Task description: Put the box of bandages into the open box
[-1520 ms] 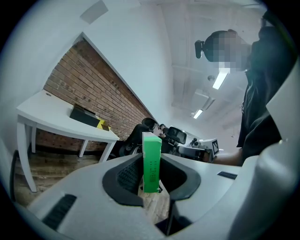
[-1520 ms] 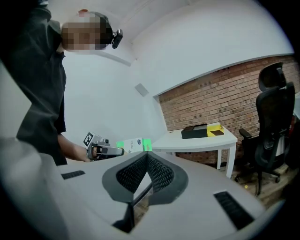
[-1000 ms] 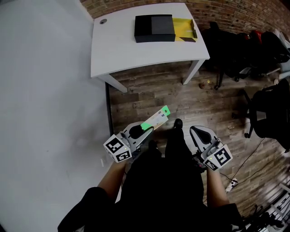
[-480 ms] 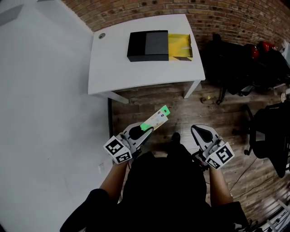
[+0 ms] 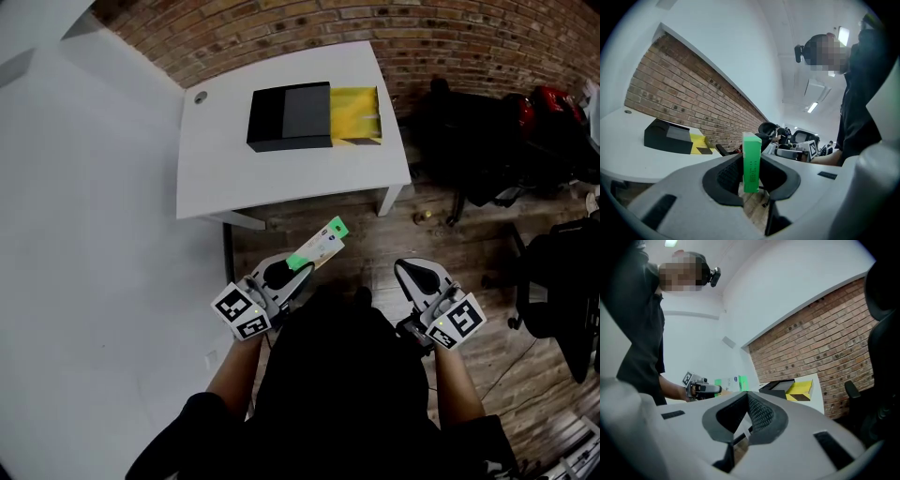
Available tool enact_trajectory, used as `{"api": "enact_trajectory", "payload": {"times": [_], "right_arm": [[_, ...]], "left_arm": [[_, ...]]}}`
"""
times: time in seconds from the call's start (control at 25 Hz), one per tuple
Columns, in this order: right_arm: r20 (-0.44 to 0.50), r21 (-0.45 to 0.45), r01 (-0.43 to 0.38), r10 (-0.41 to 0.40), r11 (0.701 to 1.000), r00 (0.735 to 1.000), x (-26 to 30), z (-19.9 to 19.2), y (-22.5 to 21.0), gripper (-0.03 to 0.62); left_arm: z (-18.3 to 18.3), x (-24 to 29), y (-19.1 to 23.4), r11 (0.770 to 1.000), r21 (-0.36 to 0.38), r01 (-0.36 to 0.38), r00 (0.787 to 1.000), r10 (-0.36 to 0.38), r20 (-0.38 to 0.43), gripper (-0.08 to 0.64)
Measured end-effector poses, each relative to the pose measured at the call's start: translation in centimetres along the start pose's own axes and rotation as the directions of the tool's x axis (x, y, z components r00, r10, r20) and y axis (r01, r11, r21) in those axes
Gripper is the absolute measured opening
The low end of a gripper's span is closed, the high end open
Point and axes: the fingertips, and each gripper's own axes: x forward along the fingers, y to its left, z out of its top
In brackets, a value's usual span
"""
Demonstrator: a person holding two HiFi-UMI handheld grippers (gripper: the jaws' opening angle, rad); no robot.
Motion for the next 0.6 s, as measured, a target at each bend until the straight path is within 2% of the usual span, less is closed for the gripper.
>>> {"api": "enact_trajectory", "payload": {"times": [0.32,0.6], "right_arm": [[-0.023,0.006,0.029,-0.029,1.000,0.999,1.3,0.0,-3.4,0.006],[-0.048,-0.001,0.056,-0.056,0.998,0.997,5.3,1.6,-7.6,0.006]], "left_arm": [[0.4,2.9,3.3,0.999,-0.020,0.027,0.999,-0.028,-0.024,0.092],[3.1,6.4,8.6,0.997,-0.036,0.066,0.998,-0.067,-0.011,0.092]]}}
